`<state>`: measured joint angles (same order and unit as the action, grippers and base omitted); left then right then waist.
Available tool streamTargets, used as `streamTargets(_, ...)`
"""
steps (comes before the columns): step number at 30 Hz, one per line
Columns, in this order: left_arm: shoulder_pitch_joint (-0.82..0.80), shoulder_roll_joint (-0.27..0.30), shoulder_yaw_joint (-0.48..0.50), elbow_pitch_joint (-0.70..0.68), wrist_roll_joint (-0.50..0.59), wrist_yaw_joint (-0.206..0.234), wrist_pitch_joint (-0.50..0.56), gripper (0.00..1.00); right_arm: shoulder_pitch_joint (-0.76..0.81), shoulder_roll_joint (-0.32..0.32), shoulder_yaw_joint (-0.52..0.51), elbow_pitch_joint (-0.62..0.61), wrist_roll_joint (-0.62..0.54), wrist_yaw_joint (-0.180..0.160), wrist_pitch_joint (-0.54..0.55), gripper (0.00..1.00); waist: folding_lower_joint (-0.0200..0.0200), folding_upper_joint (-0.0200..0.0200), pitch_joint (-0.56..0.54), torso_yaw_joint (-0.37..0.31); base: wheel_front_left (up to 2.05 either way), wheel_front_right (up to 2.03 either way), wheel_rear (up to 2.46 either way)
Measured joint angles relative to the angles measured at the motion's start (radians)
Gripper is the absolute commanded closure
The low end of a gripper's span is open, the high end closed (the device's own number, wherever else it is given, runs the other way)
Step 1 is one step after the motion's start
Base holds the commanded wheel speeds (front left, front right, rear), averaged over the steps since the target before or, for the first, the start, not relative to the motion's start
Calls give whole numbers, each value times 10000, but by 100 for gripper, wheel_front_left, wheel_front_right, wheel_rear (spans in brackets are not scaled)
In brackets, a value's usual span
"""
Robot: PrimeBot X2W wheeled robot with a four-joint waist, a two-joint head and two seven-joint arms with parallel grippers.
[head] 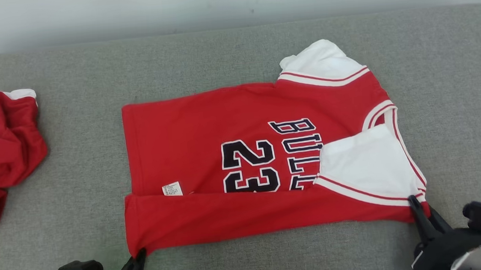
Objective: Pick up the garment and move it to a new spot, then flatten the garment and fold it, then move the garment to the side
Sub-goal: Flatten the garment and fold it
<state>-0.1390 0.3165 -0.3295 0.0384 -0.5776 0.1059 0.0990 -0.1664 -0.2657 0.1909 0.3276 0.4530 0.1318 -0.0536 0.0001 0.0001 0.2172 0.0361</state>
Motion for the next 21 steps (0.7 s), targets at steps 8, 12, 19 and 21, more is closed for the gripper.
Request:
streamTargets(8, 799, 777, -38, -1407, -121, 29, 1026, 100, 2041, 435, -811, -2399, 21, -4, 1039, 100, -1, -1, -255, 140, 0, 0, 0)
streamTargets(12, 1232, 899, 63, -1747, -205, 245, 1164, 100, 2857, 832, -1045, -3285, -186, -4, 1480, 100, -1, 0, -348, 125, 0, 0, 0)
streamTargets(19, 1561, 848, 65, -1977, -320, 522, 1243, 63, 3367, 1139, -1256, -3879, -439, -4, 1964, 71, 0, 0, -371, 102, 0, 0, 0)
streamTargets(21, 1560, 784, 79, -1918, -318, 556, 1181, 0, 3378, 1202, -1304, -3965, -508, -4, 1975, 0, -1, -1, -364, 86, 0, 0, 0)
